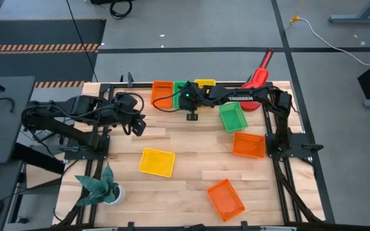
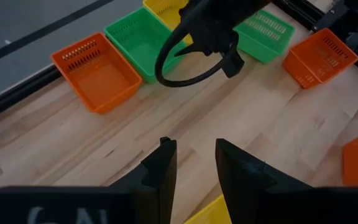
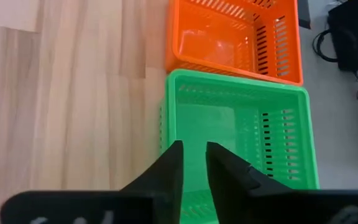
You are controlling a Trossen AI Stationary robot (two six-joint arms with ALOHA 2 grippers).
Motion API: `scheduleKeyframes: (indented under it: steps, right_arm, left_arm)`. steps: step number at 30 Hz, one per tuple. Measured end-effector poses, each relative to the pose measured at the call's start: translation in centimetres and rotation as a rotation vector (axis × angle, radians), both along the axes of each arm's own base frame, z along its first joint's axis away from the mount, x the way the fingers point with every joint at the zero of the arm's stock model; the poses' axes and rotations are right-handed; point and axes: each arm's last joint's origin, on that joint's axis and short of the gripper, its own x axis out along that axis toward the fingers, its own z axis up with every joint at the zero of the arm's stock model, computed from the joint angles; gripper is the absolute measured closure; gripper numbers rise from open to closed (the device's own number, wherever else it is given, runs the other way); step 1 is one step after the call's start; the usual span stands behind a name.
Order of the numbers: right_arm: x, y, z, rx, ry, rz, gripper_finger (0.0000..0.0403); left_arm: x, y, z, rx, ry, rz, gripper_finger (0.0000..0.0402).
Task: Stack baskets by color
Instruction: Adjust the orange bin
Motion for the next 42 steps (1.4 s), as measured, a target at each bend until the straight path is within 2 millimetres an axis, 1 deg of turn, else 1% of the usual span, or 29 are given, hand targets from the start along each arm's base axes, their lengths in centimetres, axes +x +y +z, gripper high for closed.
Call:
scheduleKeyframes:
  steps: [3, 5, 6, 8, 10, 12, 14, 18, 22, 24, 27, 30, 33, 36, 39, 42]
  right_arm:
    - [-0.1, 0.0, 0.4, 0.013, -0.019, -0.018, 0.0295]
    - [-0.3, 0.2, 1.2, 0.050, -0.055, -0.024, 0.0283]
    - [-0.4, 0.4, 1.6, 0.087, -0.081, -0.011, 0.0280]
    - [-0.4, 0.8, 2.2, 0.217, -0.142, 0.035, 0.0279]
    - [-0.3, 1.3, 2.2, 0.372, -0.181, 0.077, 0.0282]
    - [-0.2, 1.6, 1.7, 0.492, -0.186, 0.101, 0.0288]
    - [0.0, 1.7, 0.8, 0.530, -0.161, 0.087, 0.0296]
    - [0.6, 1.2, -1.8, 0.430, -0.086, -0.025, 0.0316]
    - [0.7, 0.3, -3.7, 0.348, -0.034, -0.128, 0.0337]
    - [0.6, 0.0, -3.8, 0.322, -0.028, -0.159, 0.0347]
    - [0.5, -0.5, -2.8, 0.270, -0.073, -0.185, 0.0360]
    - [0.5, -0.9, -1.9, 0.243, -0.118, -0.193, 0.0370]
    - [0.4, -1.0, -1.8, 0.241, -0.119, -0.195, 0.0375]
    - [0.3, -0.8, -1.5, 0.244, -0.121, -0.195, 0.0379]
    - [0.2, 0.1, 0.0, 0.259, -0.158, -0.196, 0.0383]
    - [-0.4, 1.3, 1.7, 0.317, -0.193, -0.243, 0.0391]
  left_arm:
    - [0.0, 0.0, 0.0, 0.002, 0.001, 0.000, 0.0285]
    - [0.0, 0.0, 0.0, 0.002, 0.001, 0.000, 0.0285]
    - [0.0, 0.0, 0.0, 0.002, 0.001, 0.000, 0.0285]
    - [0.0, 0.0, 0.0, 0.002, 0.001, 0.000, 0.0285]
    - [0.0, 0.0, 0.0, 0.002, 0.001, 0.000, 0.0285]
    - [0.0, 0.0, 0.0, 0.008, 0.003, -0.002, 0.0285]
    - [0.0, 0.0, 0.0, 0.015, 0.004, 0.001, 0.0285]
    - [0.0, 0.1, 0.0, 0.022, 0.003, 0.006, 0.0285]
    - [0.0, 0.1, 0.0, 0.006, -0.006, 0.024, 0.0285]
    - [-0.1, 0.1, -0.1, -0.025, -0.019, 0.066, 0.0285]
    - [0.0, 0.6, -0.7, -0.069, 0.020, 0.140, 0.0285]
    - [0.1, 1.7, -1.8, -0.093, 0.079, 0.215, 0.0285]
    - [0.3, 2.9, -3.7, -0.127, 0.141, 0.267, 0.0285]
    - [0.3, 4.7, -5.9, -0.168, 0.189, 0.319, 0.0285]
    - [0.1, 6.8, -8.2, -0.219, 0.215, 0.365, 0.0285]
    - [0.1, 9.3, -10.6, -0.256, 0.178, 0.390, 0.0285]
